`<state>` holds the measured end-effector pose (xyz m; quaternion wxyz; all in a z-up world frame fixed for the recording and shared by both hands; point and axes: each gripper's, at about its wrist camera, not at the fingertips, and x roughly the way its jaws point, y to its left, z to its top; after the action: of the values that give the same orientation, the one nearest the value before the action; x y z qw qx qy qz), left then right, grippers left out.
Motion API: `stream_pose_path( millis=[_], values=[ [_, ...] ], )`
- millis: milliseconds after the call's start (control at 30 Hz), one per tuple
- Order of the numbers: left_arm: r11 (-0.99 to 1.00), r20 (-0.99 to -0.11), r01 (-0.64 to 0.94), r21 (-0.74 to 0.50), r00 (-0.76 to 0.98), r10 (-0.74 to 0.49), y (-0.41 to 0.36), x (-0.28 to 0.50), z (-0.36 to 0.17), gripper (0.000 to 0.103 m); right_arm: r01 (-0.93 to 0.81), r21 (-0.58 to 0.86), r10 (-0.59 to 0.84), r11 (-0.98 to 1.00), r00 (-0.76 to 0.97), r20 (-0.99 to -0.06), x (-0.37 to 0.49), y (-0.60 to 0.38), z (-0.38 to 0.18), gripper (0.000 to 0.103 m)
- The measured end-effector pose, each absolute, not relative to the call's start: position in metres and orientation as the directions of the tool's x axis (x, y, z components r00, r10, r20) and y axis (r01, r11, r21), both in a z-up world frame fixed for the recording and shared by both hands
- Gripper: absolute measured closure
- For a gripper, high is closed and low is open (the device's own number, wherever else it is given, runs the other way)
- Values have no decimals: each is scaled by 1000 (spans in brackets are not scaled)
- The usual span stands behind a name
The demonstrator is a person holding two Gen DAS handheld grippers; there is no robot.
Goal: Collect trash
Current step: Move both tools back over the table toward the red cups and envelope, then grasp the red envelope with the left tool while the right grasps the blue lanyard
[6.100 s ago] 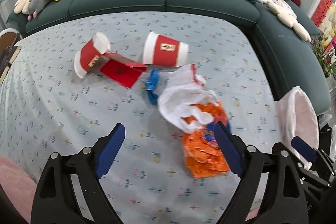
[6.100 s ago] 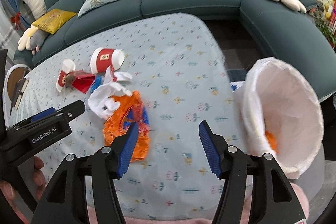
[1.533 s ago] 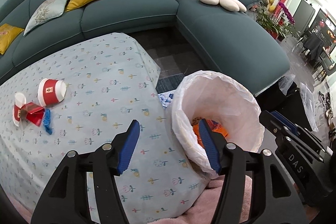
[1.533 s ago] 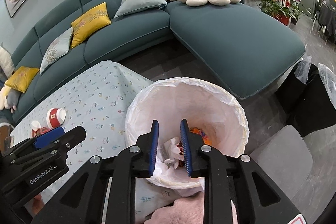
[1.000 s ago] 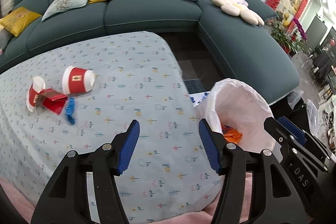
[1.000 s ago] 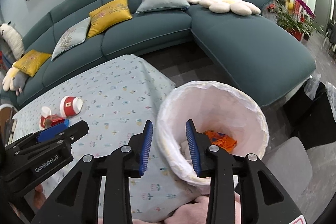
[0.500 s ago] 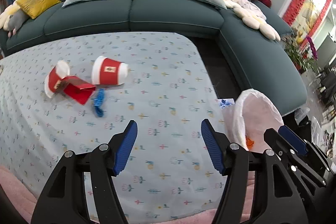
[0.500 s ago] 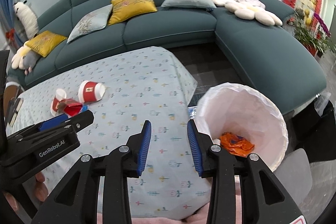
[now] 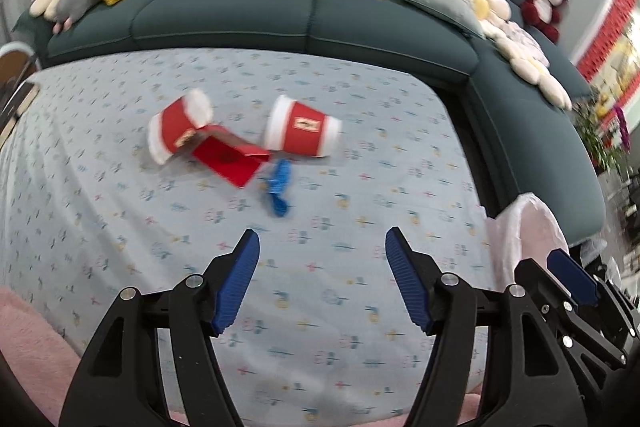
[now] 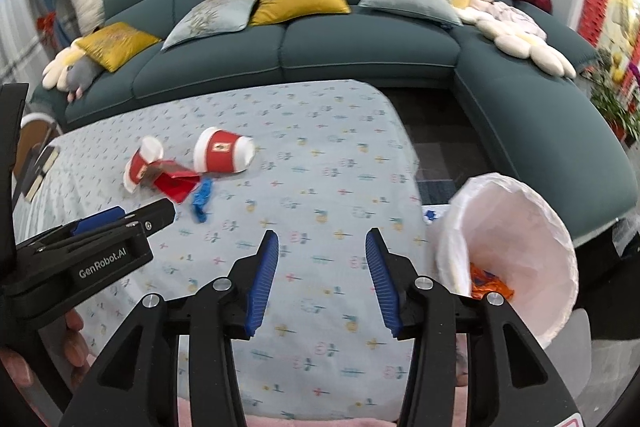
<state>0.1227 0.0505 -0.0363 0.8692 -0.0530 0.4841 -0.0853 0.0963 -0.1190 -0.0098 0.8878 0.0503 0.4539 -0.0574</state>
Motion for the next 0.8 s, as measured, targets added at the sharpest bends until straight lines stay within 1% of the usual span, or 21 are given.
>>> stream_pose_path(
  millis=[333,500,800],
  values=[
    [981,-852,-39,-188,504,-143,123,140,-54,41,60,53,12,997,542,-840,129,-62,-32,58],
    [979,-862,-78,-189,490,-127,147,153,-64,41,33,70,43,997,514,-857,148,-39,-49,58],
    [969,-872,-124,-215,471,-133,172,189,-78,41,6,104,90,995,464,-881,189,-8,-83,58]
  ],
)
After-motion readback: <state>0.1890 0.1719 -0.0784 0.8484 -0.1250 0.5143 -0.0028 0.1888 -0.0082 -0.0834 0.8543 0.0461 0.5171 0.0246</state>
